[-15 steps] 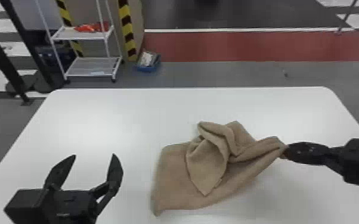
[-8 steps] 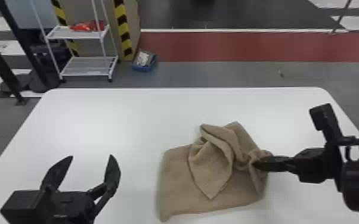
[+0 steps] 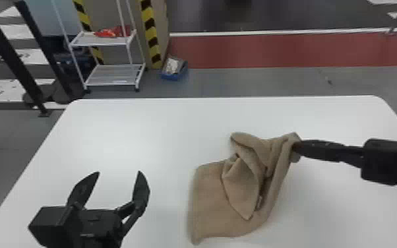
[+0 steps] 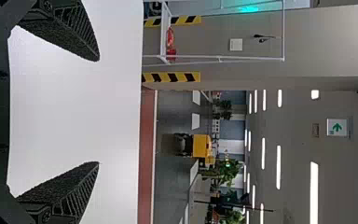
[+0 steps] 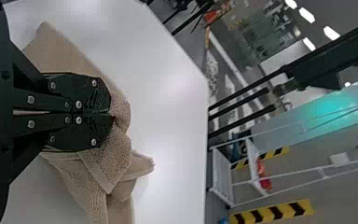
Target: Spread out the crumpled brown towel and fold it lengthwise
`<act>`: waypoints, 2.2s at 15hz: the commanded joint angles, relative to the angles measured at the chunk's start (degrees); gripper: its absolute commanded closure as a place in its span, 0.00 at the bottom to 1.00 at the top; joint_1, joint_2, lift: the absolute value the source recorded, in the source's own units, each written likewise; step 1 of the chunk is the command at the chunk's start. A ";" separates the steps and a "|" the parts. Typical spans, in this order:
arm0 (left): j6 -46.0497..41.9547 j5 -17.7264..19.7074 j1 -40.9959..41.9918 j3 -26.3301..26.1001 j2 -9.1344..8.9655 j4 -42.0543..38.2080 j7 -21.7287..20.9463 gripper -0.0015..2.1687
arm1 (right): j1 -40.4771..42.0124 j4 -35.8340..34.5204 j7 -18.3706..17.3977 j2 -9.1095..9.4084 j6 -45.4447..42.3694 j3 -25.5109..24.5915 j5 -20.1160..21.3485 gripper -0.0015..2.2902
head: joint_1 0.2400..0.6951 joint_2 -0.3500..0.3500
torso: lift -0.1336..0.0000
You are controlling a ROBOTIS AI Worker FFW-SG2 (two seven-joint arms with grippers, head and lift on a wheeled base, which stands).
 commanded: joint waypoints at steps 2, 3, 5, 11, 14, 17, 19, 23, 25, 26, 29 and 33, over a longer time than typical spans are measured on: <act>0.00 0.00 -0.19 -0.11 -0.41 0.31 -0.09 0.04 | -4.89 -3.30 0.28 0.98 7.36 -1.54 -15.27 0.58 | 1.00 0.67 | 0.07; 0.17 0.09 -0.19 -0.02 -0.41 0.40 0.00 0.04 | -5.33 -3.30 0.09 0.98 5.60 -0.93 -20.36 0.58 | 1.00 0.71 | 0.07; 0.17 0.35 -0.02 0.15 -0.41 0.22 -0.09 0.04 | -5.51 -3.39 -7.12 1.24 -0.55 1.62 -25.20 0.58 | 1.00 0.76 | 0.07; 2.81 4.40 -0.02 0.33 -0.41 0.14 -8.08 0.04 | -7.97 -3.39 -17.84 2.03 -6.35 4.35 -20.80 0.58 | 1.00 0.79 | 0.07; 5.80 4.57 -1.16 0.07 -0.41 0.93 -13.62 0.04 | -6.74 -2.33 -17.84 1.77 -6.70 8.30 -7.36 0.58 | 1.00 0.74 | 0.07; 7.20 4.48 -1.95 -0.20 -0.41 1.81 -17.84 0.04 | -6.12 -0.13 -17.84 1.15 -7.93 6.98 -4.63 0.58 | 1.00 0.66 | 0.07; 8.61 4.40 -2.21 -0.29 -0.41 1.98 -18.37 0.04 | -5.51 1.98 -17.31 0.72 -8.11 8.21 0.82 0.58 | 1.00 0.60 | 0.07; 8.79 4.40 -2.21 -0.29 -0.41 1.89 -18.46 0.04 | -7.26 8.66 -18.81 0.72 -8.46 11.20 8.38 0.58 | 1.00 0.56 | 0.07; 9.49 4.04 -1.95 -0.29 -0.41 1.45 -19.25 0.04 | -7.88 9.80 -20.74 0.98 -8.11 12.08 8.46 0.57 | 1.00 0.54 | 0.07; 10.19 3.96 -1.95 -0.29 -0.41 1.28 -19.51 0.04 | -8.58 10.50 -20.92 0.98 -7.76 12.78 8.82 0.56 | 1.00 0.54 | 0.07; 13.01 3.25 -2.21 -0.20 -0.41 1.19 -21.36 0.04 | -8.06 10.68 -23.47 1.07 -6.88 13.75 9.08 0.16 | 1.00 0.54 | 0.07; 19.68 0.88 -3.88 -0.55 -0.41 1.45 -27.16 0.04 | -6.65 10.85 -28.39 1.15 -5.82 14.45 10.75 0.05 | 1.00 0.50 | 0.07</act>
